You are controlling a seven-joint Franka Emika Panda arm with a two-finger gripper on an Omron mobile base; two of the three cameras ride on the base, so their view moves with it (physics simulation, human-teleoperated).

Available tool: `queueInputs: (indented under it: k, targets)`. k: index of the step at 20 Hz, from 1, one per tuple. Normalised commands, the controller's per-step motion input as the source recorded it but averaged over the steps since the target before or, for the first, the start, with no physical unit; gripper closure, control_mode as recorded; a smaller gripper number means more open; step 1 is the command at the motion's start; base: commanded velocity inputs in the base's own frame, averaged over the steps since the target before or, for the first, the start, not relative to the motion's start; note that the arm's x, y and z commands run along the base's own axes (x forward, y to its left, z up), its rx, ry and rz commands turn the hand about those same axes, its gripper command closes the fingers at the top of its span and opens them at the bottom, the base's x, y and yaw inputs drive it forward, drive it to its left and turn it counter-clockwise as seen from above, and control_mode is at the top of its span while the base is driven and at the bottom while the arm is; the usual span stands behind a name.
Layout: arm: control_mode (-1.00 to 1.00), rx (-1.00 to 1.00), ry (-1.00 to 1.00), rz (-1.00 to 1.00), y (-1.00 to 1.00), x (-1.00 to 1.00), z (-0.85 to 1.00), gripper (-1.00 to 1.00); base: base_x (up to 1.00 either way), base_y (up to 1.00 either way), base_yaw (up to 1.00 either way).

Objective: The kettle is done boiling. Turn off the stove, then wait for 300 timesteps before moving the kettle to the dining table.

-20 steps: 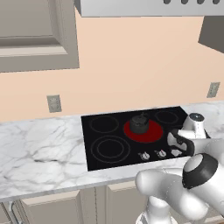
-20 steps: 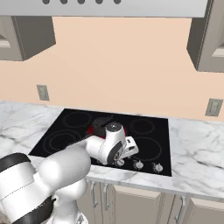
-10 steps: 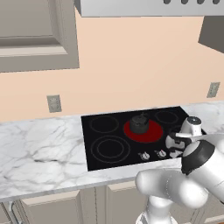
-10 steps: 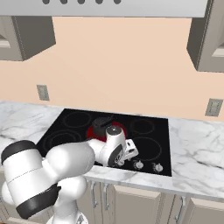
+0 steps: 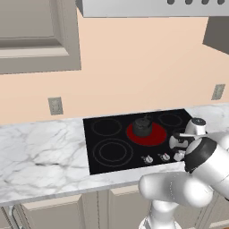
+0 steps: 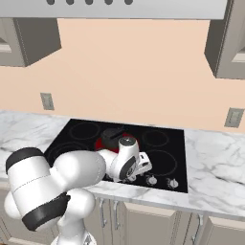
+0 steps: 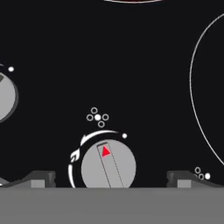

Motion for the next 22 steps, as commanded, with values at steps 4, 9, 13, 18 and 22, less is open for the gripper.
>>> queueInputs:
  k: [4,9,13,18,22]
  targets:
    - [-1.0,0.0,0.0,0.0,0.0,0.08,-0.17,1.0,0.0,0.0,0.0]
    - [-1.0,0.0,0.0,0.01,0.0,0.02,-0.12,1.0,0.0,0.0,0.0]
    - [-1.0,0.0,0.0,0.01,0.0,0.0,-0.01,1.0,0.0,0.0,0.0]
    - [-1.0,-0.01,0.0,0.01,0.0,0.0,0.0,1.0,0.0,0.0,0.0]
    - [-1.0,-0.02,-0.01,-0.06,0.0,0.0,-0.04,1.0,0.0,0.0,0.0]
